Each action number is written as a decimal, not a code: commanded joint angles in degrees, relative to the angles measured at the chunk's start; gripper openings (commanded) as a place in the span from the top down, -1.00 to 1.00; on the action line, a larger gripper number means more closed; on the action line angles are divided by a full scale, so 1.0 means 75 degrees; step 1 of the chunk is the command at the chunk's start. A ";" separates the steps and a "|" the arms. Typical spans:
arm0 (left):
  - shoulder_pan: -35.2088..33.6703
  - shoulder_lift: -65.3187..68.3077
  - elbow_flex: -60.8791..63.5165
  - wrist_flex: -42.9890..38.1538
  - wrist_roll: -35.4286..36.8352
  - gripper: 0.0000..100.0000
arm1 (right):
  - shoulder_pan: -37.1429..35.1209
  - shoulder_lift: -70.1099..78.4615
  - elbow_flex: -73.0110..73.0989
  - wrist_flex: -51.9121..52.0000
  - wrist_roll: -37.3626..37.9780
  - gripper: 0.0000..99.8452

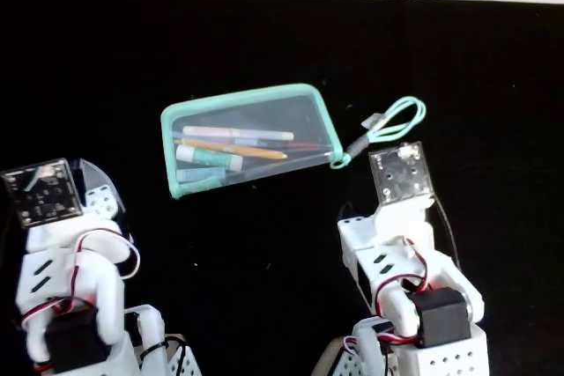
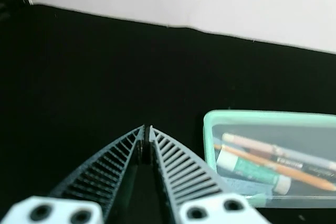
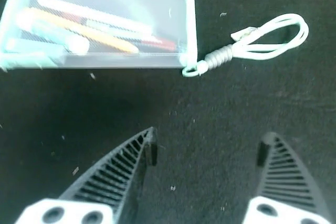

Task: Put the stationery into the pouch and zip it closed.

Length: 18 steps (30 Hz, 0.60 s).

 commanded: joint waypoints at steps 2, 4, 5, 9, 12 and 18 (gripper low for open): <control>-0.0088 -0.0815 0.1319 -0.0516 -0.0047 0.98 | 0.0088 -0.0064 0.0205 -0.0510 0.0094 0.70; -0.0088 -0.1178 0.1952 -0.0610 -0.0047 0.98 | 0.0088 -0.0064 0.0369 -0.0709 0.0094 0.82; -0.0088 -0.1354 0.2256 -0.0645 -0.0047 0.98 | 0.0111 -0.0064 0.0451 -0.0779 0.0094 0.86; -0.0088 -0.1659 0.3100 -0.0656 -0.0059 0.98 | 0.1037 -0.0064 0.0885 -0.1237 0.0094 0.92; -0.0088 -0.1623 0.3522 -0.0668 -0.0434 0.98 | 0.1963 -0.0064 0.1354 -0.1553 0.0094 0.93; -0.0064 -0.1577 0.4366 -0.1172 -0.0797 0.97 | 0.2127 -0.0064 0.2725 -0.2163 0.0094 0.93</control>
